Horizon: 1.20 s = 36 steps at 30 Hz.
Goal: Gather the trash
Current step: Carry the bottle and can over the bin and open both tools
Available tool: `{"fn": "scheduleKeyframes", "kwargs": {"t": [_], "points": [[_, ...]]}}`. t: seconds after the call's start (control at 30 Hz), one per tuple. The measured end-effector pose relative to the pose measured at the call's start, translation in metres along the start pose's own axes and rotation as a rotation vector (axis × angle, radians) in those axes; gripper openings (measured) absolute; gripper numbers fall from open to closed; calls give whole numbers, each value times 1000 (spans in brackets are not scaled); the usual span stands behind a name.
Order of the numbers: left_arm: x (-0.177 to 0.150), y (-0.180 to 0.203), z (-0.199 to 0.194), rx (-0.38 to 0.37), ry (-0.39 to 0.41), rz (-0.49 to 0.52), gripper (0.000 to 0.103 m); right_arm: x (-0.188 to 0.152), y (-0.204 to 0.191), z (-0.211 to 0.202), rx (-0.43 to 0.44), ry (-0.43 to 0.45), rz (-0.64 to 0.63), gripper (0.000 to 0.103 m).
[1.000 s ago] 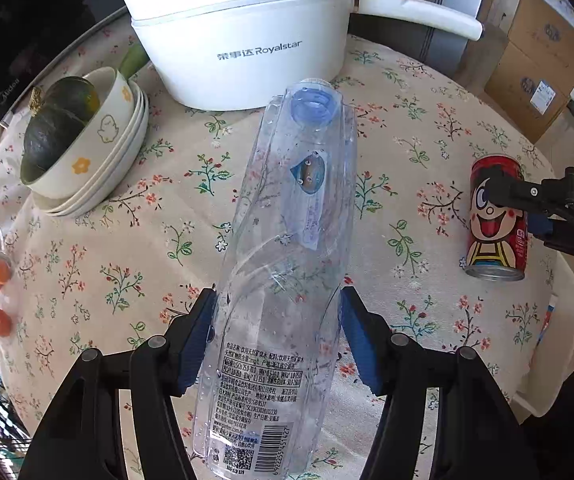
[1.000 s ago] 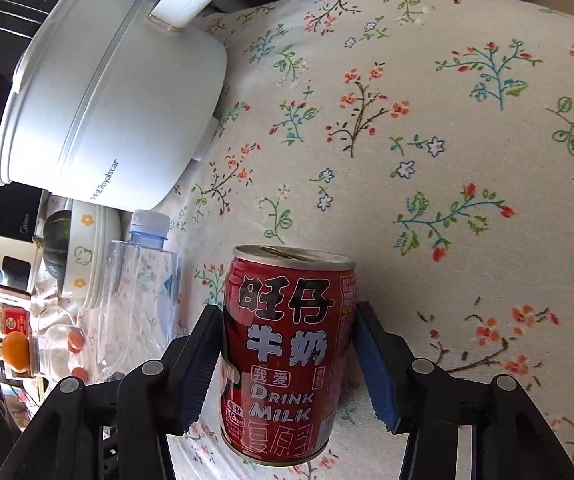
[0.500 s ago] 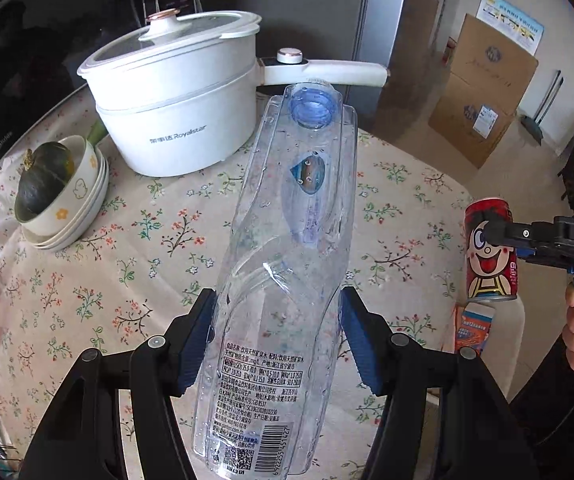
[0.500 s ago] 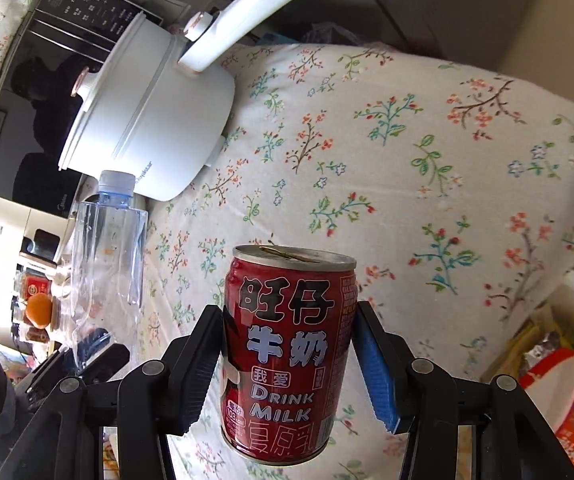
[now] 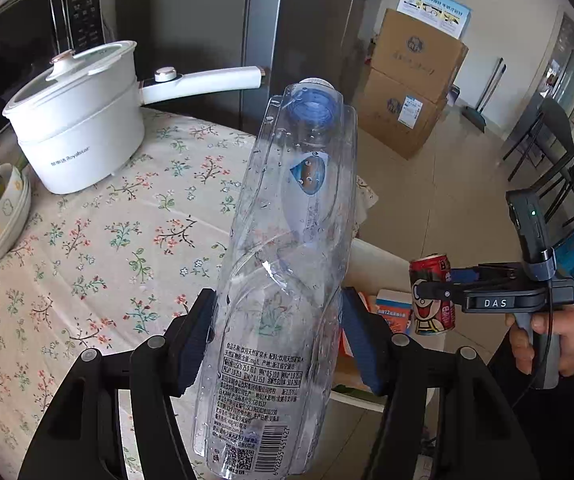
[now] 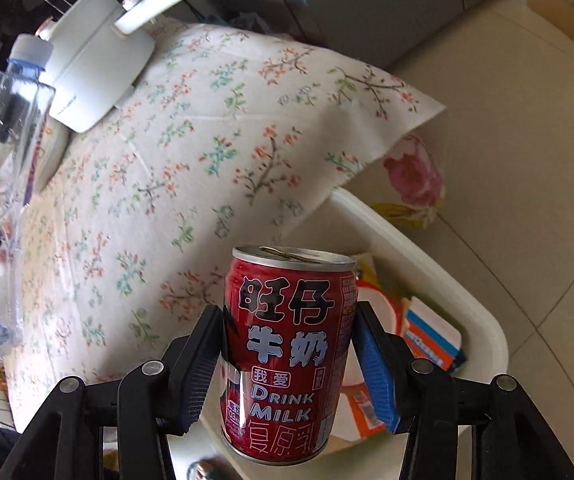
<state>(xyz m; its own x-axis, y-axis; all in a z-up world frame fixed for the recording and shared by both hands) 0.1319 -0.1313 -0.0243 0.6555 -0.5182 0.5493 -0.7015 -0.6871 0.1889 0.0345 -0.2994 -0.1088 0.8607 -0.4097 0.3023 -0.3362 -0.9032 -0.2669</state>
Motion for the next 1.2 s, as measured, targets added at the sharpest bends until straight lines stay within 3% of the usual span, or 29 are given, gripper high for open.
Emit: {"fn": "scheduleKeyframes", "kwargs": {"t": [0.13,0.23,0.33,0.53,0.8,1.07,1.2], "points": [[-6,13,9,-12,-17,18,65,-18,16,12,-46,-49,-15,58],[-12,18,13,-9,-30,26,65,-43,23,41,-124,-199,-63,58],[-18,21,18,-17,-50,22,65,-50,31,50,-175,-233,-77,58],[-32,33,30,-62,-88,13,65,-31,31,31,-119,-154,-37,58],[-45,60,42,-145,-124,-3,65,-4,46,2,-108,-36,49,59],[-76,84,84,-257,-199,-184,66,13,67,-18,-72,33,177,61],[-88,97,100,-257,-205,-230,66,14,67,-22,-50,35,187,61]]}}
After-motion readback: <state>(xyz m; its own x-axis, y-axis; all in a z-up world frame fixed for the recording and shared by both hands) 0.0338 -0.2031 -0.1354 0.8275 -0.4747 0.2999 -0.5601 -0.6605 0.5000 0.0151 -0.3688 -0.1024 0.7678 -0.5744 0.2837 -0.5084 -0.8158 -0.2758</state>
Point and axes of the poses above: each gripper's, at about its wrist camera, not at the fingertips, and z roughly the way its jaws point, y to its right, x to its top, the point moved 8 cm from there along z, roughly the way its jaws point, and after that the axes turned 5 degrees about -x, right-handed, at the moved point
